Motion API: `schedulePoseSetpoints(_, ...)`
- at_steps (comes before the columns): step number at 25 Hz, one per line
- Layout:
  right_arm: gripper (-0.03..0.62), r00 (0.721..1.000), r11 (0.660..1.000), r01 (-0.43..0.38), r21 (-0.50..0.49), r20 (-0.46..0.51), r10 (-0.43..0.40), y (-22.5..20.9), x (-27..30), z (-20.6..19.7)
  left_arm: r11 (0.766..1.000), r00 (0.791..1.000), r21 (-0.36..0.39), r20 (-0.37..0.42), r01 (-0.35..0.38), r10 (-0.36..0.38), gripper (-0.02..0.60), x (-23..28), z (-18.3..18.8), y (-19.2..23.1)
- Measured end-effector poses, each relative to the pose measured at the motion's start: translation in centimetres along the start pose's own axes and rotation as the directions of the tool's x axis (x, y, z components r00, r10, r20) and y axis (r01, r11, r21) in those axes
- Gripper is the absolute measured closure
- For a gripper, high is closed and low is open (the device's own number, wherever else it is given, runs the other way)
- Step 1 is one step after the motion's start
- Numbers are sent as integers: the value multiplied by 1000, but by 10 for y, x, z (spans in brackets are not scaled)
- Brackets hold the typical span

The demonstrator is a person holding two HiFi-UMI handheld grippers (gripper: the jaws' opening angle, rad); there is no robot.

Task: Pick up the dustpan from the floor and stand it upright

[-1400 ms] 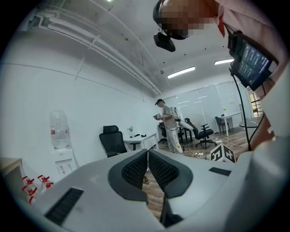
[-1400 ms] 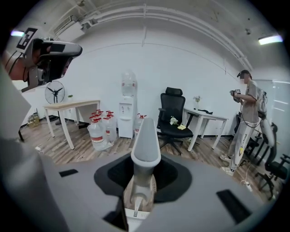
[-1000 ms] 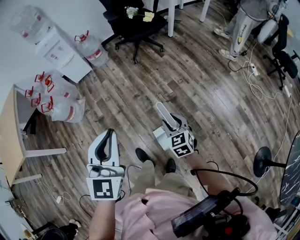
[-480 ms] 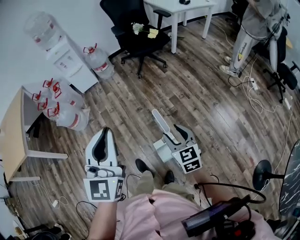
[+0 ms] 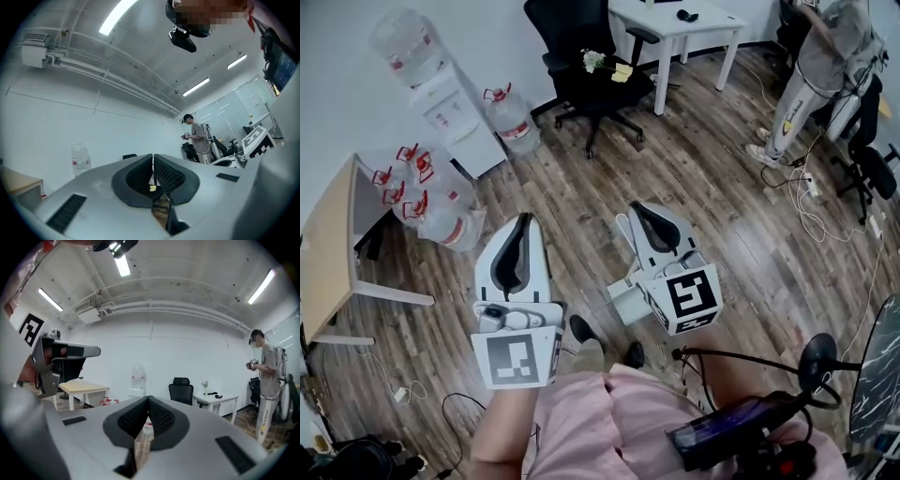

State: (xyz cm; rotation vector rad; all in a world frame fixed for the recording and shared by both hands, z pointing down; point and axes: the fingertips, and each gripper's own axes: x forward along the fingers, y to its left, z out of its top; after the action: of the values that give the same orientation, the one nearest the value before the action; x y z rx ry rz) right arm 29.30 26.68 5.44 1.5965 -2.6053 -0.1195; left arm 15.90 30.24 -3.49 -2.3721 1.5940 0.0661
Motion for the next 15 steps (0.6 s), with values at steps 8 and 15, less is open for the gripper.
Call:
schedulePoseSetpoints(8,594,998,999,-42,-31,46,44,29,2,20,1000,1000,3,-4,-18,18,565,-4,0,11)
schedulePoseSetpoints(15,594,996,998,-44,-35,69,47,35,2,27,1000,1000,-12,-16,-18,18,566,-5,-4,14)
